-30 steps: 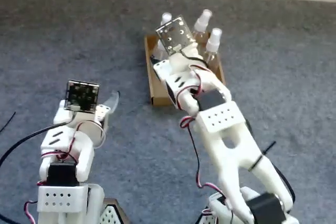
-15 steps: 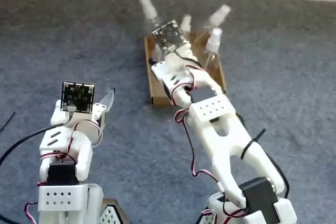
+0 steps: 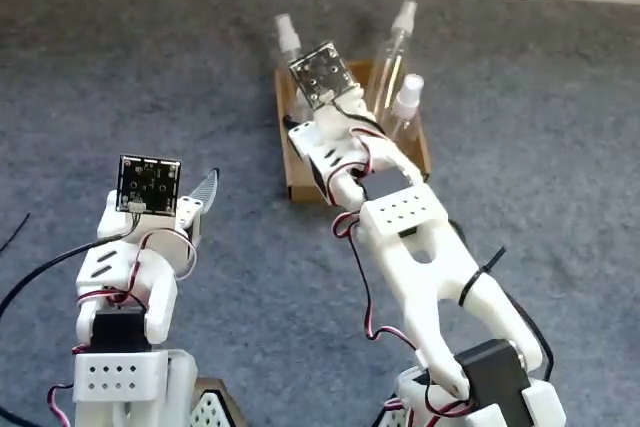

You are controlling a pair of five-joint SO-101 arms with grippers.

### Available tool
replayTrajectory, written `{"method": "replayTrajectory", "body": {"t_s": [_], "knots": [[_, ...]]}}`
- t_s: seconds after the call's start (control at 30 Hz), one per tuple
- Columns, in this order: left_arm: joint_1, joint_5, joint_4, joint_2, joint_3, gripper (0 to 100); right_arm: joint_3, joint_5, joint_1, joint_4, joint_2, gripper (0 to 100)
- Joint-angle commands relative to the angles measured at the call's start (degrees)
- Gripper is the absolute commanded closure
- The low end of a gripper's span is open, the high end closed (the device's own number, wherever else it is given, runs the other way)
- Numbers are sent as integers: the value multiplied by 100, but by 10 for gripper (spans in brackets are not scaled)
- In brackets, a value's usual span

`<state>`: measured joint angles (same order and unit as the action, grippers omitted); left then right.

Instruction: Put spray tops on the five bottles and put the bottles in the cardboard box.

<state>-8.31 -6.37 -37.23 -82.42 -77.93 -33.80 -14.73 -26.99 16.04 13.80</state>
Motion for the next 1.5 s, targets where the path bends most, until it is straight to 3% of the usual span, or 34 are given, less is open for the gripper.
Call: {"method": "replayTrajectory", "body": {"t_s": [0.0,0.17,0.43,0.6,0.93,1.07,1.17,1.3,1.47], "knots": [[-75,-26,158,-66,22,752,22,-70,-40,-101,66,993],[-75,-26,158,-66,22,752,75,-79,-31,40,75,993],[-66,-26,158,-57,22,752,2246,-62,-48,2747,259,993],[-66,-26,158,-57,22,752,3064,-70,-22,3732,286,993],[-66,-18,158,-40,13,752,3855,-62,31,4646,303,993],[-66,-18,158,-40,13,752,3609,-53,-189,4479,655,993],[-66,-18,158,-48,13,752,2870,18,-391,3793,1200,993],[-66,-18,158,-57,13,752,1262,185,-848,1921,1736,993],[-374,-26,176,-66,84,779,127,141,-971,31,1015,994]]}}
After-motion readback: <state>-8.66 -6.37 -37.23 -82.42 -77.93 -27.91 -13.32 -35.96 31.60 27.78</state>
